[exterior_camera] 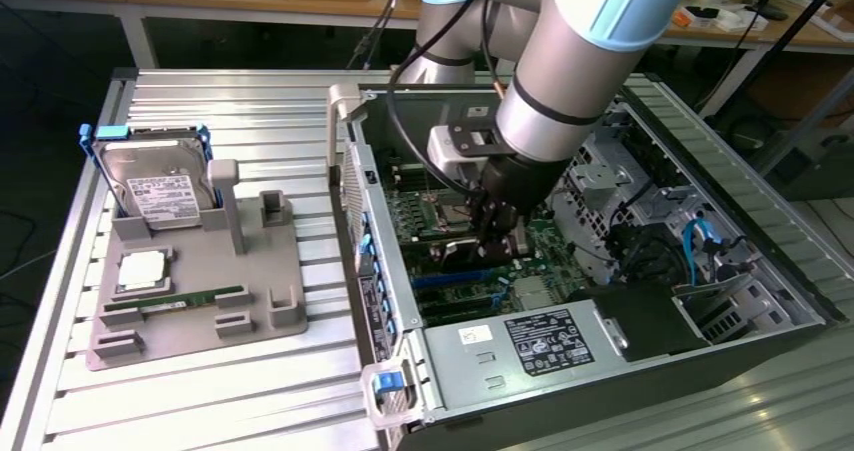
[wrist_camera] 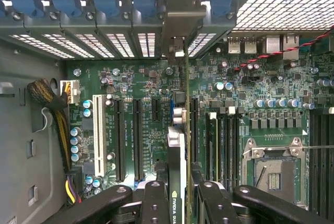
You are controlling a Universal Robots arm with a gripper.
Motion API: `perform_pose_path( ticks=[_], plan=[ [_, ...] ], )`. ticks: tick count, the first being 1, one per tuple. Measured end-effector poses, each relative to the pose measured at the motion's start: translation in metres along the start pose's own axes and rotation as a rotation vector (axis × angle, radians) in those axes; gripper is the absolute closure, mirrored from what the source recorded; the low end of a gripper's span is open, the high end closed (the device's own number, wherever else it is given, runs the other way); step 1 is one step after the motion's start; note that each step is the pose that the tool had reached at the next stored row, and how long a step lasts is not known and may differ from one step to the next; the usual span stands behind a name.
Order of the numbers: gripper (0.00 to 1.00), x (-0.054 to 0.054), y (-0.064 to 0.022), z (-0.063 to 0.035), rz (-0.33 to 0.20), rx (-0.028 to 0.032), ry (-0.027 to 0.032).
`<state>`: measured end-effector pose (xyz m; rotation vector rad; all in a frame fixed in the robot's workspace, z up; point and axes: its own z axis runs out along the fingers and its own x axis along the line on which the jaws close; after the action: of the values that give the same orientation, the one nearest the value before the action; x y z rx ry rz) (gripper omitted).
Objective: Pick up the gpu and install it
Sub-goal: 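Insert the gpu into the slot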
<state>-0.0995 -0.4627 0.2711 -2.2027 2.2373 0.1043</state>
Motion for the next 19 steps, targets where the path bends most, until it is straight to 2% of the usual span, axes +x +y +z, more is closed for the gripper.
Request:
perform_pose_path(
  ticks=[19],
  plan=[
    [0.73,0.001,-0.0001,0.0125,0.000,0.0000,0.0000]
  ],
)
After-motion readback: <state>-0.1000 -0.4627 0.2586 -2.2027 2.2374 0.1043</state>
